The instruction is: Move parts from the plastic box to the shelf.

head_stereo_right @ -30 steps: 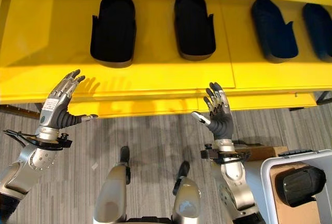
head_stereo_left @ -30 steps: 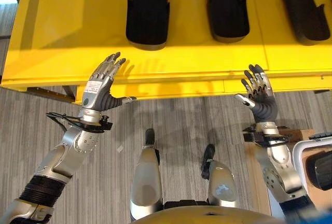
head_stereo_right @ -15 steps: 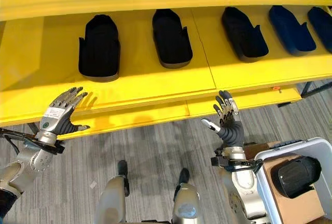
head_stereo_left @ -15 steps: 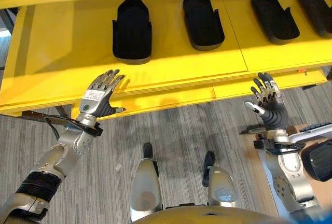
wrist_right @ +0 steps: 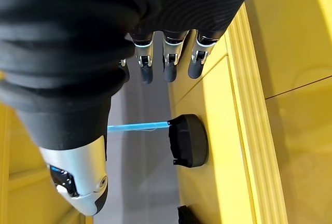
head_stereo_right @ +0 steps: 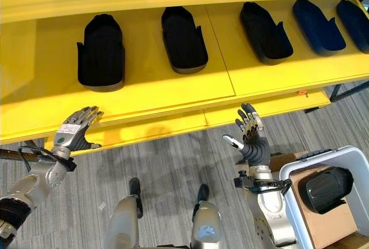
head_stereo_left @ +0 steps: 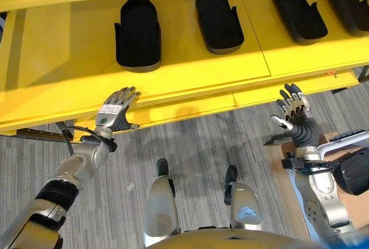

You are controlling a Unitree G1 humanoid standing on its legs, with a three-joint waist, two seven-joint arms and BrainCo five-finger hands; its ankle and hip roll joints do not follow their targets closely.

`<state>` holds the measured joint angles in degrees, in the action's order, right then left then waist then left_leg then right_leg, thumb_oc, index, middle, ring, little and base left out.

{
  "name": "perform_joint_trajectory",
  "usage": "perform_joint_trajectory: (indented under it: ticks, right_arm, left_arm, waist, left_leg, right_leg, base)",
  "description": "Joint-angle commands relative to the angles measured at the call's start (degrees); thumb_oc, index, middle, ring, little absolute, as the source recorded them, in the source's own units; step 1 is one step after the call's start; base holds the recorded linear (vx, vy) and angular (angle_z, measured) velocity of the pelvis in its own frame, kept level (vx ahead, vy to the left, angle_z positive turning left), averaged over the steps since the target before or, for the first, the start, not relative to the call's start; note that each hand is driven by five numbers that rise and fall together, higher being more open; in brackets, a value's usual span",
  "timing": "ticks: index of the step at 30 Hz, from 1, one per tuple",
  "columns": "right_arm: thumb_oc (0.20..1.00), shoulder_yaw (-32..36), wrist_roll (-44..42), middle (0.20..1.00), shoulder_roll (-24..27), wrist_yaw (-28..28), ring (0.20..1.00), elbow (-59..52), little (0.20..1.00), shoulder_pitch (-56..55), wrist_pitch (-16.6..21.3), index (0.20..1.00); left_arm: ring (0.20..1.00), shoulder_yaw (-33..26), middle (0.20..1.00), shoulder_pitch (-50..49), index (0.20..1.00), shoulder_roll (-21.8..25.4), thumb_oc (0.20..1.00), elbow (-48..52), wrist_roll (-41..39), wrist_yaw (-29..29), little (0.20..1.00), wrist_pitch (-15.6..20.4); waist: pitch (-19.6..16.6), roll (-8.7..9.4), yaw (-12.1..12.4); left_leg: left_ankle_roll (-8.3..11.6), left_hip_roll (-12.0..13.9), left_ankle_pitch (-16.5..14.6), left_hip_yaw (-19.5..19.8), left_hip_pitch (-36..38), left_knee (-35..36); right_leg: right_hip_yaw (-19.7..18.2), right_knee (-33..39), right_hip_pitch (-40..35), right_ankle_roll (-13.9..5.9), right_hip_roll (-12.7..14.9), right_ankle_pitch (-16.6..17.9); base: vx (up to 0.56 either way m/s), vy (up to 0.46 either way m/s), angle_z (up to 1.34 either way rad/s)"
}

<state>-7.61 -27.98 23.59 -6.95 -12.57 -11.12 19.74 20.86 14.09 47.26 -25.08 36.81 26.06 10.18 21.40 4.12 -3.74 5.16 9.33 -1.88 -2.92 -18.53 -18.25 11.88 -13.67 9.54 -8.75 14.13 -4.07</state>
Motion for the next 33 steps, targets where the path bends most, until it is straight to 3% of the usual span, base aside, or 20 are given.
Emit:
perform_joint_trajectory:
  ticks: [1, 15, 33]
  right_arm:
    - [1.000, 0.3, -1.5, 1.000, 1.1, 0.2, 1.000, -4.6, 1.000, 0.1, 3.3, 1.000]
    - [1.000, 0.5, -1.9, 1.000, 1.1, -0.4, 1.000, -4.6, 1.000, -1.5, 3.5, 1.000]
    - [1.000, 1.3, -2.5, 1.000, 1.7, -0.4, 1.000, -5.0, 1.000, -2.8, 3.5, 1.000]
  left_arm:
    - [1.000, -1.4, 1.000, 3.9, 1.000, 0.0, 1.000, -2.5, -1.1, 0.5, 1.000, -0.7]
    - [1.000, 2.3, 1.000, 12.1, 1.000, -2.5, 1.000, -11.5, -3.5, 0.8, 1.000, -2.7]
    - [1.000, 4.6, 1.000, 19.4, 1.000, -2.0, 1.000, -14.3, -5.2, 0.9, 1.000, -3.7]
  waist:
    - [-0.4, 1.11, -0.3]
    - [0.3, 1.35, -1.6]
    - [0.6, 1.23, -2.6]
  left_leg:
    - [0.77, 2.4, 3.3, -0.5, -0.9, 0.7]
    - [0.88, 2.9, 3.0, -1.4, -1.5, -0.3]
    - [0.91, 3.0, 2.5, -1.9, -1.8, -1.2]
  right_leg:
    - [-1.4, -1.9, -1.2, 0.09, 0.4, -0.1]
    - [-2.9, -2.6, 0.2, 0.14, 0.2, 0.1]
    - [-4.0, -3.6, 1.4, -0.02, 0.2, 0.1]
  base:
    - [0.00, 0.000, 0.00]
    - [0.00, 0.006, -0.04]
    - [0.00, 0.000, -0.01]
